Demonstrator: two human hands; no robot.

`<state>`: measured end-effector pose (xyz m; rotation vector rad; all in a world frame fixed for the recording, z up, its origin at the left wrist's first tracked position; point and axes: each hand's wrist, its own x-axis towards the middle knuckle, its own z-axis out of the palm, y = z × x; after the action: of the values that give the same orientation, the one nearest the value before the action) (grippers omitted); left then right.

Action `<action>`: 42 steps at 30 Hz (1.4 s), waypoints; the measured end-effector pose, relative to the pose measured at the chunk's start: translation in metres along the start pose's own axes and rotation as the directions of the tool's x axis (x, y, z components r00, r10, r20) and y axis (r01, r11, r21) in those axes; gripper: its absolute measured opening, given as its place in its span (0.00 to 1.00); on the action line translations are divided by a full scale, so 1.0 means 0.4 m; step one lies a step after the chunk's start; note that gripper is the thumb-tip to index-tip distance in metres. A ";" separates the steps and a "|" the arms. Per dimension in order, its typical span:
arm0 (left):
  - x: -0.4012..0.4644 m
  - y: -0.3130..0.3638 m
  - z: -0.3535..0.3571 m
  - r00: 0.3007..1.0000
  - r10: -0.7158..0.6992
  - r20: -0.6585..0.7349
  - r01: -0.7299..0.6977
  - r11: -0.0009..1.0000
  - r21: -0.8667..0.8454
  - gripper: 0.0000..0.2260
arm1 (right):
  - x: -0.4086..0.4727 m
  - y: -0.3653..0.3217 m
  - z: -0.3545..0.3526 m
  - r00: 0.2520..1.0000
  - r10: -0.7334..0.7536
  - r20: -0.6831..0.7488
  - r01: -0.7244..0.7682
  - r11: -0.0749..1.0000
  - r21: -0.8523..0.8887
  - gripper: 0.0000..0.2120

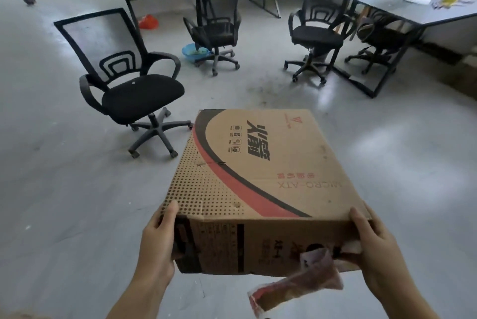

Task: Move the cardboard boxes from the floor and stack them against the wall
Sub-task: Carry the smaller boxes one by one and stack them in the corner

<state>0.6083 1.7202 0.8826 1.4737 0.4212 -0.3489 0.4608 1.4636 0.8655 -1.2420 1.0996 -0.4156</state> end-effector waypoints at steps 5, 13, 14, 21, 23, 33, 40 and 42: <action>0.050 0.031 0.183 0.996 0.027 0.085 -0.029 0.999 0.028 0.07 | 0.113 -0.071 -0.065 0.999 -0.004 -0.047 0.006 0.999 0.052 0.17; 0.227 0.108 0.442 0.973 0.043 0.225 -0.065 0.994 0.093 0.08 | 0.315 -0.176 -0.049 0.981 -0.027 -0.192 0.047 0.994 0.096 0.16; 0.259 0.123 0.479 0.968 0.038 0.247 -0.065 0.993 0.100 0.08 | 0.344 -0.194 -0.039 0.977 -0.029 -0.214 0.052 0.993 0.105 0.15; 0.501 0.279 0.750 0.914 0.007 0.405 -0.083 0.982 0.172 0.08 | 0.548 -0.332 0.052 0.929 -0.003 -0.371 0.080 0.978 0.191 0.16; 0.556 0.326 0.834 0.892 0.023 0.451 -0.117 0.976 0.182 0.08 | 0.602 -0.371 0.075 0.915 0.002 -0.402 0.093 0.972 0.216 0.16; 0.687 0.398 1.283 0.761 -0.021 0.648 -0.181 0.953 0.244 0.08 | 0.862 -0.511 -0.001 0.801 0.051 -0.596 0.135 0.955 0.264 0.13; 0.679 0.378 1.673 0.724 -0.020 0.689 -0.194 0.953 0.232 0.09 | 1.128 -0.643 -0.189 0.769 0.052 -0.637 0.166 0.946 0.278 0.16; 0.663 0.374 1.795 0.730 -0.021 0.683 -0.189 0.954 0.231 0.08 | 1.207 -0.691 -0.259 0.754 0.047 -0.655 0.173 0.948 0.267 0.17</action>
<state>0.9550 1.0226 0.9223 1.5171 -0.3126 -0.8728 0.6773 0.9428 0.9105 -0.8533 1.5112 -1.1025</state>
